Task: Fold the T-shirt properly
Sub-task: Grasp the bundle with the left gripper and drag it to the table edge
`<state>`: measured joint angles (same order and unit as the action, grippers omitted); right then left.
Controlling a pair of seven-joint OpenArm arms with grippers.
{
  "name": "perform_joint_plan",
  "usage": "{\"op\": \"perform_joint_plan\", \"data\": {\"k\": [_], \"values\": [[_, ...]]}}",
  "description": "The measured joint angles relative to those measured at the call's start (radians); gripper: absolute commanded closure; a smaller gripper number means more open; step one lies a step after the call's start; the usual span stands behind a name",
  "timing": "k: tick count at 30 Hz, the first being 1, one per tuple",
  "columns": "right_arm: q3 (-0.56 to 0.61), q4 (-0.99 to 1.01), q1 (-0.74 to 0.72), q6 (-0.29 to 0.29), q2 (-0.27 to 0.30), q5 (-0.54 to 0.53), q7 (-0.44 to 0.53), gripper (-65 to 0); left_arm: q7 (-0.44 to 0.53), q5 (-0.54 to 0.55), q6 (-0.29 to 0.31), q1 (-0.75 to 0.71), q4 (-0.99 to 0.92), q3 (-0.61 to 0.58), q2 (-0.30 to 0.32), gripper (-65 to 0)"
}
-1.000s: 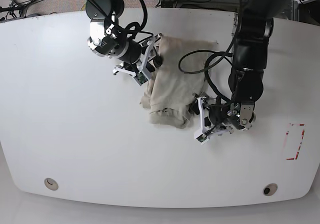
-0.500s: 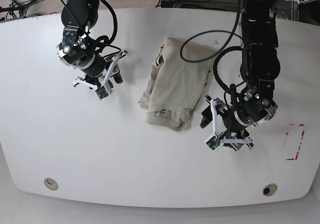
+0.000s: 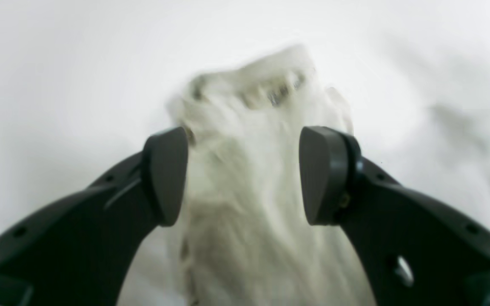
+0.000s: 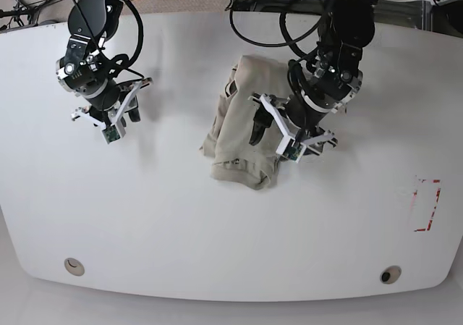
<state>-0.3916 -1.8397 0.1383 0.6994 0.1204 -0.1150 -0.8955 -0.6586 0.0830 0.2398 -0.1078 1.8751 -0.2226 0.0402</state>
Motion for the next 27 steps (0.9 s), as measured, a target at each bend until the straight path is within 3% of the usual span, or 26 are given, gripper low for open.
{"op": "perform_joint_plan", "data": {"k": [2, 5, 15, 21, 25, 27], "values": [[-0.007, 0.001, -0.001, 0.000, 0.000, 0.001, 0.000, -17.9, 0.071, -0.069, -0.051, -0.018, -0.043, -0.046, 0.000, -39.0], [-0.006, 0.001, -0.001, 0.000, -0.001, -0.005, 0.001, -17.9, 0.153, -0.125, -0.057, -0.036, -0.115, -0.073, -0.007, -39.0], [-0.006, 0.000, 0.009, 0.000, -0.002, -0.005, 0.000, -17.9, 0.311, -0.101, -0.049, 0.035, -0.417, -0.075, 0.005, -39.0], [-0.008, -0.001, 0.005, -0.001, -0.001, 0.002, -0.002, -17.9, 0.411, -0.024, -0.005, 0.078, -0.517, 0.010, 0.106, -39.0], [-0.006, -0.005, 0.003, 0.000, -0.003, -0.004, 0.001, -17.9, 0.401, -0.037, -0.004, 0.086, -0.526, 0.104, 0.206, -38.9], [-0.007, -0.005, 0.002, 0.000, -0.003, -0.002, 0.000, -17.9, 0.395, -0.041, 0.038, 0.086, -0.533, 0.151, 0.246, -38.9]]}}
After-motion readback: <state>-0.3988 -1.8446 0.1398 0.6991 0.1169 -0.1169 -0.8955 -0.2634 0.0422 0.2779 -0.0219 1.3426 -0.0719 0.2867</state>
